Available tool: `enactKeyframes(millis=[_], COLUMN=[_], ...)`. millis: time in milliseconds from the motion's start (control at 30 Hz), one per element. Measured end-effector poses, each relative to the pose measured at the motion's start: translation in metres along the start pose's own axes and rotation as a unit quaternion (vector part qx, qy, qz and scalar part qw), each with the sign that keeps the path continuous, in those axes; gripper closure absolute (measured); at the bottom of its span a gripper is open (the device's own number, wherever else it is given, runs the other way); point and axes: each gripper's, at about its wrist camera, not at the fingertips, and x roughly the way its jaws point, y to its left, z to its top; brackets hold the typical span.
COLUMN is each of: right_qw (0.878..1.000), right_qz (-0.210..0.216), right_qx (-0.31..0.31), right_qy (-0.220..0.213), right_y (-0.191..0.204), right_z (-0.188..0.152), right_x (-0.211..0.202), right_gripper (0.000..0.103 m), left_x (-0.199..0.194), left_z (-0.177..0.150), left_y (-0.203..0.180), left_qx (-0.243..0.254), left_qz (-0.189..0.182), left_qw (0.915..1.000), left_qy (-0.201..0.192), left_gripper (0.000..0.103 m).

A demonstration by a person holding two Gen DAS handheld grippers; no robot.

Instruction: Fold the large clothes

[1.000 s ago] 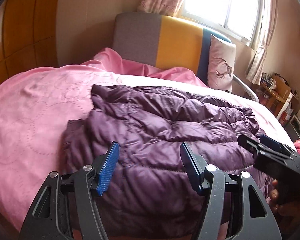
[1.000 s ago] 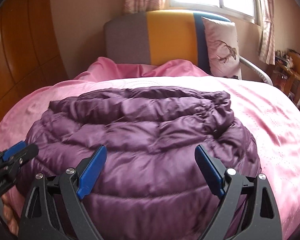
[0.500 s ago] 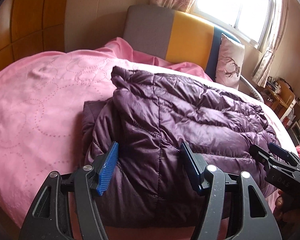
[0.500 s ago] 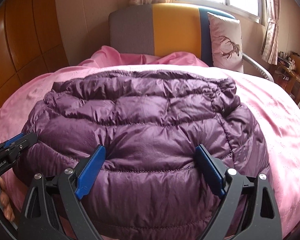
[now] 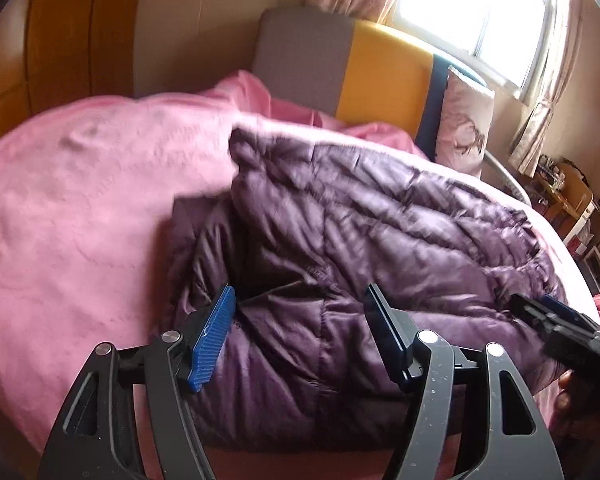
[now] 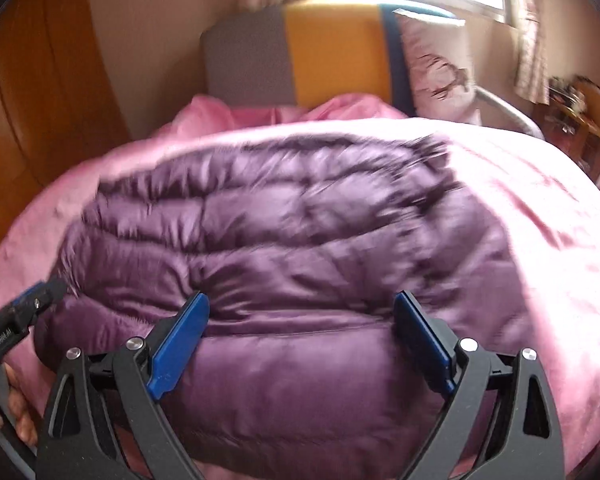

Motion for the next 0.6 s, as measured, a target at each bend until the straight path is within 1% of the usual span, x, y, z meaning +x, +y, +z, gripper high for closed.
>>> enactKeyframes(millis=[67, 167, 233, 267, 333, 433, 500, 600], right_qw=[0.999, 0.996, 0.992, 0.99, 0.986, 0.976, 0.972, 0.971], right_qz=[-0.009, -0.03, -0.045, -0.044, -0.024, 0.024, 0.052, 0.068], right_qx=[0.03, 0.08, 0.115, 0.132, 0.168, 0.213, 0.227, 0.228], right_qy=[-0.013, -0.021, -0.016, -0.009, 0.005, 0.021, 0.025, 0.024], right_y=[-0.024, -0.066, -0.096, -0.11, -0.132, -0.152, -0.158, -0.157], right_z=[0.002, 0.0, -0.005, -0.008, -0.016, -0.027, -0.032, -0.033], right_x=[-0.015, -0.028, -0.029, -0.028, -0.025, -0.017, -0.013, -0.011], right_gripper=[0.008, 0.008, 0.008, 0.008, 0.007, 0.007, 0.006, 0.006], left_x=[-0.01, -0.017, -0.016, -0.013, -0.006, 0.005, 0.01, 0.016], left_z=[0.003, 0.008, 0.009, 0.01, 0.012, 0.01, 0.009, 0.006], left_y=[-0.006, -0.024, -0.038, -0.045, -0.057, -0.073, -0.081, -0.089], left_qx=[0.002, 0.019, 0.033, 0.039, 0.05, 0.069, 0.079, 0.09], left_qz=[-0.01, -0.031, -0.039, -0.04, -0.039, -0.034, -0.032, -0.034], left_qw=[0.9999, 0.9991, 0.9985, 0.9984, 0.998, 0.9969, 0.9962, 0.995], left_qy=[-0.014, -0.019, -0.018, -0.013, -0.001, 0.013, 0.02, 0.027], left_gripper=[0.037, 0.037, 0.037, 0.037, 0.037, 0.037, 0.037, 0.037])
